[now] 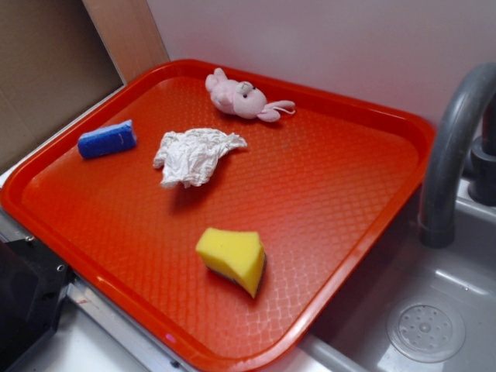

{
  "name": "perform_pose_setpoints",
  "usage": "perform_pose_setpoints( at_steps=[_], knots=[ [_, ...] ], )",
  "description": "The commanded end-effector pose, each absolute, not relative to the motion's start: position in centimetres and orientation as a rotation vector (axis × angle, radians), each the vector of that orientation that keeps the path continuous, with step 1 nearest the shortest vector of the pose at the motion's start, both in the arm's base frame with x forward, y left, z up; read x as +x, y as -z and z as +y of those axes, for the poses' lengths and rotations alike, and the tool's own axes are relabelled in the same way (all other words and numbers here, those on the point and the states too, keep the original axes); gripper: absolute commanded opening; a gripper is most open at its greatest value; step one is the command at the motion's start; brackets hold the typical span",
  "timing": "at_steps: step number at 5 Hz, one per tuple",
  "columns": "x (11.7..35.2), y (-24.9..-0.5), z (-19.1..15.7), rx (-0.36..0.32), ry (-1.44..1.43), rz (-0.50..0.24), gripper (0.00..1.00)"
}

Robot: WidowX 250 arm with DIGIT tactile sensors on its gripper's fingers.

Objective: Grab the green sponge.

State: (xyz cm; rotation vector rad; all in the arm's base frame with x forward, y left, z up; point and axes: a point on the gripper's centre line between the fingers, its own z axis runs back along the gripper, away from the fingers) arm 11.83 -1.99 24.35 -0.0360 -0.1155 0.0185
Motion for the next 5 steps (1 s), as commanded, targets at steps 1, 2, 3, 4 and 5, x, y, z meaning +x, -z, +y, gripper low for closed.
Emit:
perform_pose_setpoints(
  at_steps=[1,2,3,4,5],
  knots=[
    [11.8,-24.3,-2.0,-0.036,-0.018,-0.115,1.00],
    [14.6,-23.7,-3.0,-0.057,0.231,-0.116,1.00],
    [16.6,-22.7,-3.6,-0.084,0.480,-0.115,1.00],
    [18.1,-20.9,-5.4,-0.196,0.723,-0.113,1.00],
    [18.2,-18.8,-7.9,-0.199,0.973,-0.085,1.00]
  ],
)
